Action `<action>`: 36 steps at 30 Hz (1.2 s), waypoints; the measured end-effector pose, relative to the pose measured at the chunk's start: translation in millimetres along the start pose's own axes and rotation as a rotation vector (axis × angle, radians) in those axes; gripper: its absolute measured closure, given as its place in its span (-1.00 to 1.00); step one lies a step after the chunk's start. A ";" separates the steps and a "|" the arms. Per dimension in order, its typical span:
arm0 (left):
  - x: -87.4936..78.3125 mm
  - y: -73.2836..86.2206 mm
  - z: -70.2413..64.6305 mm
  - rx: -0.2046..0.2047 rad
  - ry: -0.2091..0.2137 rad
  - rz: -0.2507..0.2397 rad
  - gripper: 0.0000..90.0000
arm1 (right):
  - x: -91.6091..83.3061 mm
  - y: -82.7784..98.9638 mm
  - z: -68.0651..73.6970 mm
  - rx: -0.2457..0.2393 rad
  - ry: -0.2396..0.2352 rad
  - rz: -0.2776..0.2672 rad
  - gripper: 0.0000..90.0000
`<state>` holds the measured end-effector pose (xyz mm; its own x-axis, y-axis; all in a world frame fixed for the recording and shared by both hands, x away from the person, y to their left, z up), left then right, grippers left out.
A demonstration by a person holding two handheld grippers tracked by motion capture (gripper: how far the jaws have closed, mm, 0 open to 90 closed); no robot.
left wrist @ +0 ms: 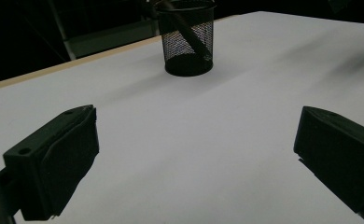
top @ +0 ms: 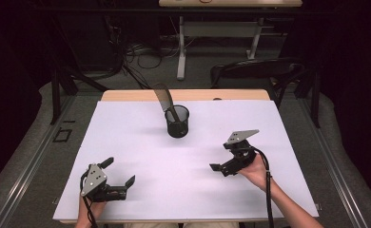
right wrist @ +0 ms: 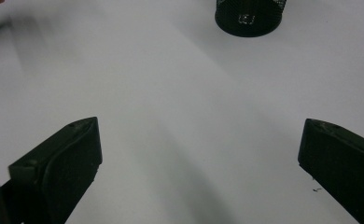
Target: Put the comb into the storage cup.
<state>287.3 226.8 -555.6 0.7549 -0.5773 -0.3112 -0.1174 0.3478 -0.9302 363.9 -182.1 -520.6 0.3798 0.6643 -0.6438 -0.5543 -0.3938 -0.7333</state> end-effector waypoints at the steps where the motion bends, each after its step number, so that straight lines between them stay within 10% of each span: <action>1: 0.0 0.0 0.0 -0.001 0.000 0.000 -1.00 | -0.6 1.6 0.3 0.000 0.000 -0.001 -1.00; 36: -1.5 -0.2 0.0 -0.004 -0.007 -0.001 -1.00 | -29.5 45.4 1.5 0.016 0.073 -0.027 -1.00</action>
Point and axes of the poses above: each handheld gripper's, and its own axes: x roughly forward along the jaws, y roughly out of its underside, z roughly to its left, the point moved 3 cm from there along x, roughly forward along the jaws, and after that the axes turned 8 degrees about x, right-handed, at the moved point
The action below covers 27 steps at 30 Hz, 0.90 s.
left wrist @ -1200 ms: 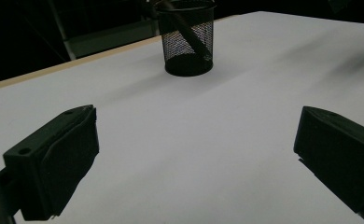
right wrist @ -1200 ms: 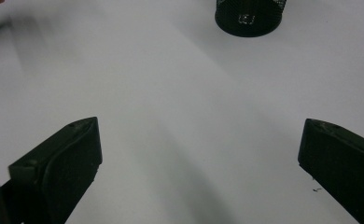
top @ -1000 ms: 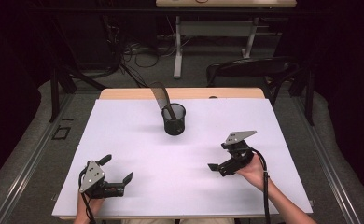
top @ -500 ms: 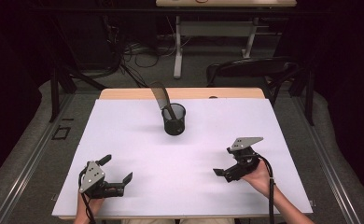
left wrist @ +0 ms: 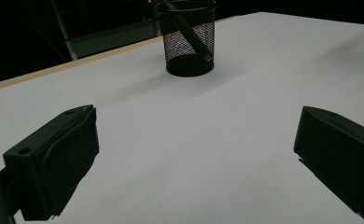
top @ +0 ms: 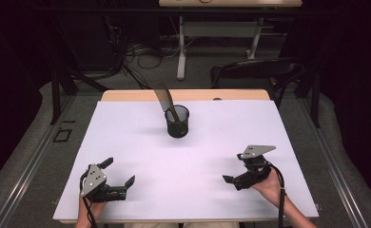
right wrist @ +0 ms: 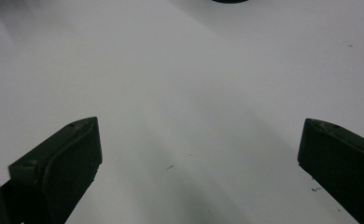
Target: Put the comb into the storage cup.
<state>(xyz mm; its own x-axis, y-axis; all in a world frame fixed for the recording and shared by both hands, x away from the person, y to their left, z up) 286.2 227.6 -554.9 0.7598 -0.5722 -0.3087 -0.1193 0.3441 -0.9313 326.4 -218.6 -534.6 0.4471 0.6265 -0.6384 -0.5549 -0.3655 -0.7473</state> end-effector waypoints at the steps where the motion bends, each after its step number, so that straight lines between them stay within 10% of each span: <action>1: 0.0 0.0 0.1 0.000 -0.001 0.000 -1.00 | -0.5 1.1 0.0 0.004 0.000 0.001 -1.00; 27: -1.8 -0.4 -1.5 -0.003 -0.007 -0.001 -1.00 | -14.1 23.2 4.2 0.014 0.031 -0.056 -1.00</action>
Point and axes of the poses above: each handheld gripper's, and its own axes: x roughly forward along the jaws, y roughly out of its underside, z roughly to its left, the point moved 3 cm from there along x, roughly forward along the jaws, and after that the axes turned 8 degrees about x, right-handed, at the moved point
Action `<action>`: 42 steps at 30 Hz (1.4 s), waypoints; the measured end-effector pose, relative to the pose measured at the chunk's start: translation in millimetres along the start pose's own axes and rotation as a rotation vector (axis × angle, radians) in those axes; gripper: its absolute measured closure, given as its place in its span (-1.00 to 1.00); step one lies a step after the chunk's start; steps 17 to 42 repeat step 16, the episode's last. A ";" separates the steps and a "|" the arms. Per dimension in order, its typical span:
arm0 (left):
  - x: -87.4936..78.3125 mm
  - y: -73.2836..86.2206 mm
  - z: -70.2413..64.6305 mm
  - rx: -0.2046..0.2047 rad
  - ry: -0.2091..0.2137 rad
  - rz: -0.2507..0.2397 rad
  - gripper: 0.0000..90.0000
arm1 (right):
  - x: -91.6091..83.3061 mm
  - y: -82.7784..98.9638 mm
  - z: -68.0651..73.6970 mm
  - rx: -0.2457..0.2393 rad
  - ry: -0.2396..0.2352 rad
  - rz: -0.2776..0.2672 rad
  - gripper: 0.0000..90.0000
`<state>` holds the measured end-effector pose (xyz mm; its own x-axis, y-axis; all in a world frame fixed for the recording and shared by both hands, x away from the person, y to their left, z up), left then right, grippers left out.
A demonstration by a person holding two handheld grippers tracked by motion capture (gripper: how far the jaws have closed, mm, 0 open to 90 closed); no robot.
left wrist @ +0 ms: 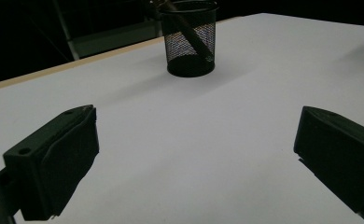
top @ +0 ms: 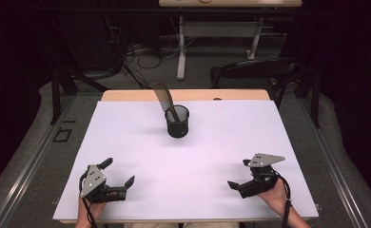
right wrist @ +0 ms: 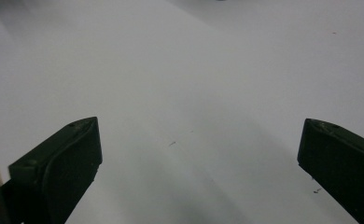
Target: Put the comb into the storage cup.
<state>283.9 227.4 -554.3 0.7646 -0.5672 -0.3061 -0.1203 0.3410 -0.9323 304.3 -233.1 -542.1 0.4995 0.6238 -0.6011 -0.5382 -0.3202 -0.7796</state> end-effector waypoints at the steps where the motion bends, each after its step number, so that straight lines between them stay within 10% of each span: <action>1: 0.0 0.1 -0.4 0.000 0.000 0.001 -1.00 | -1.0 0.5 0.1 0.001 0.005 -0.002 -1.00; 42: 0.9 0.3 -1.6 0.001 0.002 0.008 -1.00 | -5.6 7.9 -2.0 0.017 0.007 -0.036 -1.00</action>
Point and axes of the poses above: each handheld gripper's, and its own axes: x roughly forward along the jaws, y roughly out of its underside, z roughly to its left, the point moved 3 cm from there along x, roughly forward along the jaws, and after that the axes turned 8 degrees about x, right-handed, at the moved point
